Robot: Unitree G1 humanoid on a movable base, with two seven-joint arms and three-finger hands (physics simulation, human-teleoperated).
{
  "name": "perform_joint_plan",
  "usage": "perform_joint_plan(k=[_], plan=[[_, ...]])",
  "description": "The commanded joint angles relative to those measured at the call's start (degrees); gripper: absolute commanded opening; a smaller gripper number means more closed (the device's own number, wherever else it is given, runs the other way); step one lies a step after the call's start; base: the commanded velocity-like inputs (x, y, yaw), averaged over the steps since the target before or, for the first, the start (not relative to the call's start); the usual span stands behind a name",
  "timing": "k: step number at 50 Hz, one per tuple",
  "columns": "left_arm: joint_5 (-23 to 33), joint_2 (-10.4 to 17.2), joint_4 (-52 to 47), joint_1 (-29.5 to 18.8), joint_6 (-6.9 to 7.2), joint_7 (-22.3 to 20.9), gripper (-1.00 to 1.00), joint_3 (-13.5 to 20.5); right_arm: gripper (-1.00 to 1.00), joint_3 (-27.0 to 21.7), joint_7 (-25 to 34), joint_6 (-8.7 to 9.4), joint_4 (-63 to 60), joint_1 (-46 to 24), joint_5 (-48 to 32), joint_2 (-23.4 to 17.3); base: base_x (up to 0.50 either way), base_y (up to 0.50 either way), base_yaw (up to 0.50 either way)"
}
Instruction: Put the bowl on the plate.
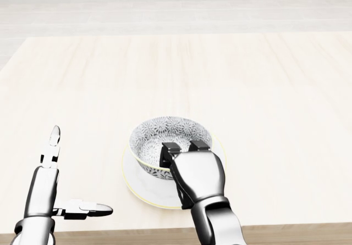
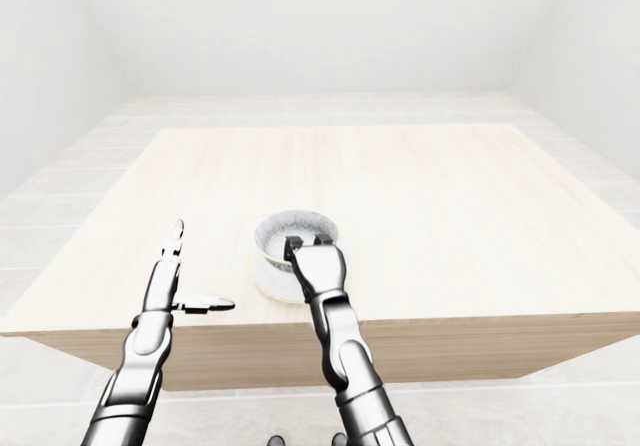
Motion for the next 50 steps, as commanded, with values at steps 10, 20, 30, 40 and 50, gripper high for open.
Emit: perform_joint_plan(k=[10,20,30,40,50], plan=[[-0.25,0.01,-0.3,0.17,0.0,-0.25,1.0,0.03,-0.8,0.04,-1.49,0.0,-0.87,0.37,-0.39,-0.11,0.0,0.0,0.0],[-0.44,0.1,1.61,0.05,0.0,0.18,1.0,0.0,-0.78,-0.33,-2.35,0.0,0.85,-0.33,-0.1,-0.11,0.0,0.0,0.0],[-0.55,0.09,1.78,0.07,0.0,0.1,1.0,-0.06,-0.67,-0.23,-2.49,0.0,1.03,-0.27,-0.21,-0.05,0.0,0.0,0.0],[-0.79,0.24,2.25,-0.08,0.0,-0.03,1.0,0.14,-0.61,-0.26,-2.65,0.0,1.61,-0.65,-0.26,0.02,0.0,0.0,0.0],[-0.85,0.34,2.3,-0.2,0.0,-0.15,1.0,0.21,-0.51,-0.23,-2.63,0.0,1.92,-0.77,-0.32,0.05,0.0,0.0,0.0]])
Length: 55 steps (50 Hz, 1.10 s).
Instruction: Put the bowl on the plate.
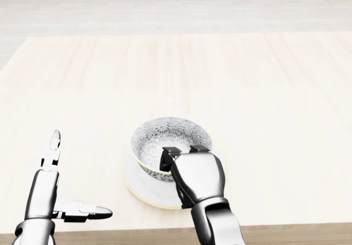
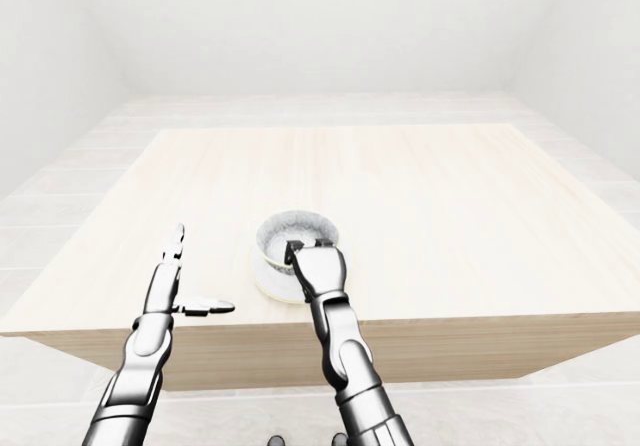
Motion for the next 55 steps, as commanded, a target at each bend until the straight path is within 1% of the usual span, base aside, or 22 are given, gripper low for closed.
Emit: perform_joint_plan(k=[1,7,13,24,25,26,31,36,37,38,40,42,46,48,49,52,55], plan=[[-0.08,0.12,0.2,-0.18,0.0,-0.09,1.0,0.09,-0.48,-0.06,-1.19,0.0,-0.18,-0.44,-0.73,0.11,0.0,0.0,0.0],[-0.04,0.1,0.61,-0.37,0.0,0.15,1.0,0.09,-0.41,-0.16,-1.02,0.0,-0.25,-0.53,-0.66,0.0,0.0,0.0,0.0],[0.04,0.07,0.56,-0.41,0.0,0.18,1.0,-0.01,-0.4,-0.33,-0.9,0.0,-0.56,-0.55,-0.6,-0.12,0.0,0.0,0.0],[0.14,-0.05,-0.2,0.02,0.0,0.15,1.0,-0.11,-0.32,-0.21,-0.57,0.0,-1.8,0.19,-0.76,-0.24,0.0,0.0,0.0],[0.09,-0.05,-0.28,-0.03,0.0,0.1,1.0,-0.08,-0.25,-0.16,-0.11,0.0,-2.62,0.42,-0.84,-0.28,0.0,0.0,0.0],[0.09,-0.05,-0.28,-0.03,0.0,0.1,1.0,-0.08,-0.25,-0.16,-0.09,0.0,-2.65,0.43,-0.85,-0.28,0.0,0.0,0.0],[0.12,-0.08,-0.65,-0.01,0.0,0.02,1.0,-0.08,-0.11,0.09,0.36,0.0,-3.9,1.17,-1.19,-0.4,0.0,0.0,0.0],[0.09,-0.13,-1.21,-0.05,0.0,-0.15,1.0,-0.08,-0.04,0.27,0.94,0.0,-5.22,1.9,-1.33,-0.46,0.0,0.0,0.0],[0.11,-0.22,-1.68,0.15,0.0,-0.23,1.0,-0.16,0.13,0.32,1.21,0.0,-5.95,2.26,-1.42,-0.56,0.0,0.0,0.0],[0.12,-0.22,-1.71,0.16,0.0,-0.23,1.0,-0.16,0.13,0.33,1.23,0.0,-5.98,2.28,-1.43,-0.56,0.0,0.0,0.0],[0.23,-0.32,-2.25,0.42,0.0,-0.31,1.0,-0.27,0.3,0.45,1.62,0.0,-6.81,2.73,-1.57,-0.65,0.0,0.0,0.0],[0.14,-0.38,-2.52,0.45,0.0,-0.46,1.0,-0.23,0.35,0.46,1.94,0.0,-7.58,3.03,-1.58,-0.66,0.0,0.0,0.0],[0.15,-0.49,-2.65,0.59,0.0,-0.47,1.0,-0.28,0.55,0.52,2.34,0.0,-8.66,3.54,-1.72,-0.82,0.0,0.0,0.0],[0.29,-0.55,-2.5,0.6,0.0,-0.35,1.0,-0.39,0.58,0.4,2.52,0.0,-8.89,3.46,-1.79,-0.88,0.0,0.0,0.0],[0.35,-0.57,-2.55,0.66,0.0,-0.32,1.0,-0.43,0.74,0.3,2.66,0.0,-9.14,3.38,-1.81,-0.87,0.0,0.0,0.0],[0.32,-0.56,-2.89,0.78,0.0,-0.46,1.0,-0.38,0.82,0.25,3.14,0.0,-10.0,3.54,-1.84,-0.9,0.0,0.0,0.0],[0.2,-0.57,-3.43,0.96,0.0,-0.65,1.0,-0.28,0.84,0.28,3.25,0.0,-10.36,3.7,-1.82,-0.87,0.0,0.0,0.0]])
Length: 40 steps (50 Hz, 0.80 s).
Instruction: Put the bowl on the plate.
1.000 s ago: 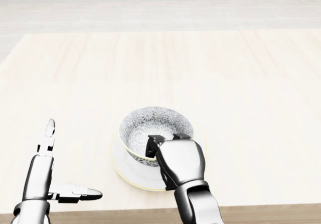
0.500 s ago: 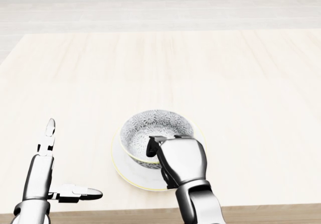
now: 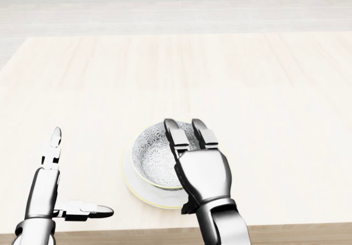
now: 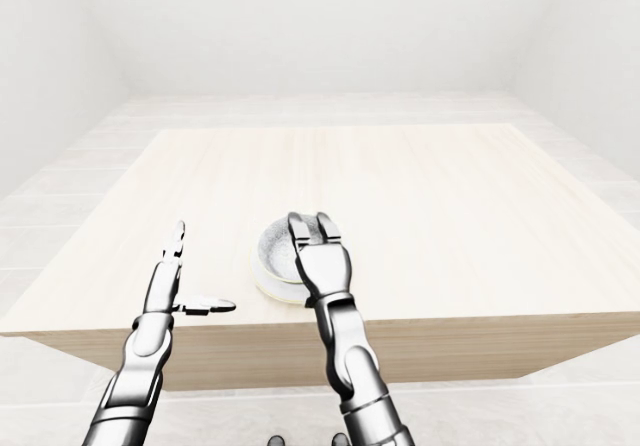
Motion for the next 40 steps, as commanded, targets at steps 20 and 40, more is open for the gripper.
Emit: perform_joint_plan(k=[20,40], plan=[[-0.27,-0.27,-2.44,1.01,0.0,-0.8,1.0,0.23,1.0,-0.61,7.87,0.0,-11.97,2.96,1.7,-0.5,0.0,0.0,0.0],[-1.49,-0.33,-4.18,0.98,0.0,-2.07,1.0,0.63,1.0,-7.92,16.91,0.0,-26.94,2.91,10.32,-2.57,0.0,0.0,0.0]])
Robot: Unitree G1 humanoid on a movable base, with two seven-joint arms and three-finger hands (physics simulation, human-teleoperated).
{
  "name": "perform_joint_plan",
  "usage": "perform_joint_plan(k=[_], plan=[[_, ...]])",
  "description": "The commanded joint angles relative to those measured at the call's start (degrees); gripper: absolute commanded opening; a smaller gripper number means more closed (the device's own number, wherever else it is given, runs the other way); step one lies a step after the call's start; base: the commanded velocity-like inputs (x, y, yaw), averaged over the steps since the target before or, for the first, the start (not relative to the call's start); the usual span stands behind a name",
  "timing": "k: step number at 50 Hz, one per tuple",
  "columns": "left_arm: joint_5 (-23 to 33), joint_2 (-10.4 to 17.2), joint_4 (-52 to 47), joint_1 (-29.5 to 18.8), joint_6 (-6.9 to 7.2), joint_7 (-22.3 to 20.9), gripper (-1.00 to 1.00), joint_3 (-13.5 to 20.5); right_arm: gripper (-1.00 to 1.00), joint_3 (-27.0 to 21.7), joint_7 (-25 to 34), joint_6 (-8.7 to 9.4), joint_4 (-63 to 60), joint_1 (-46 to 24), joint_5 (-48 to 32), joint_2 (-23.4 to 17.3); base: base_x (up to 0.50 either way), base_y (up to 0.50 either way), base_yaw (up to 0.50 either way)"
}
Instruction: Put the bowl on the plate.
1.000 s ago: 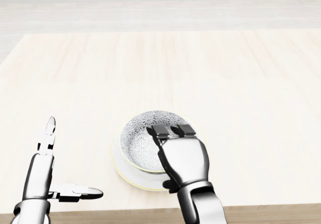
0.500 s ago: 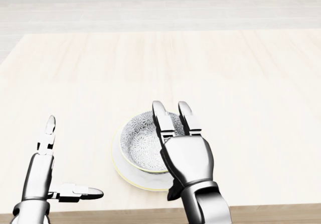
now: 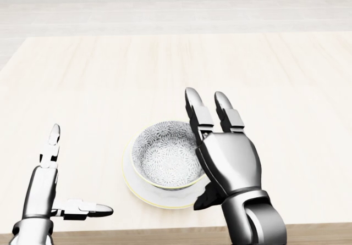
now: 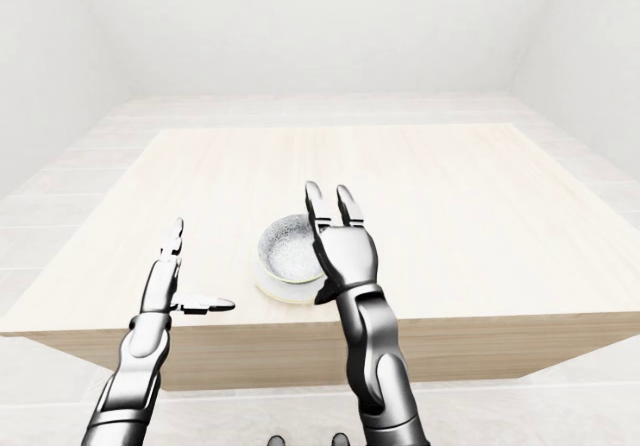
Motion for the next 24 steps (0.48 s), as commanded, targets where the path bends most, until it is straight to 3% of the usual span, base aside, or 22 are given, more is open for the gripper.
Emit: perform_joint_plan(k=[1,7,9,11,12,13,24], plan=[[-0.91,-0.15,-1.93,0.31,0.0,-0.93,1.0,0.26,1.0,-4.99,3.38,0.0,-6.59,-0.69,5.77,-1.08,0.0,0.0,0.0],[-1.5,-0.39,-3.41,0.57,0.93,-1.5,1.0,0.3,1.0,-8.05,3.25,0.0,-5.82,-2.14,9.57,-2.44,0.0,0.0,0.0],[-1.47,-0.51,-5.04,0.64,2.38,-1.84,1.0,0.24,1.0,-8.73,2.81,0.0,-4.77,-2.86,10.38,-2.93,0.0,0.0,0.0],[-1.52,-0.65,-5.81,0.83,2.9,-2.02,1.0,0.15,1.0,-9.3,2.24,0.0,-3.64,-3.36,11.1,-3.45,0.0,0.0,0.0],[-1.48,-0.72,-4.81,0.97,1.78,-1.69,1.0,0.04,1.0,-9.55,2.1,0.0,-3.37,-3.48,11.48,-3.66,0.0,0.0,0.0],[-1.43,-0.74,-4.64,0.98,1.59,-1.63,1.0,-0.02,1.0,-9.65,2.06,0.0,-3.29,-3.54,11.77,-3.81,0.0,0.0,0.0],[-1.27,-1.01,-5.16,1.21,2.06,-1.53,1.0,-0.37,1.0,-10.74,0.73,0.0,-1.05,-4.17,14.52,-5.31,0.0,0.0,0.0]])
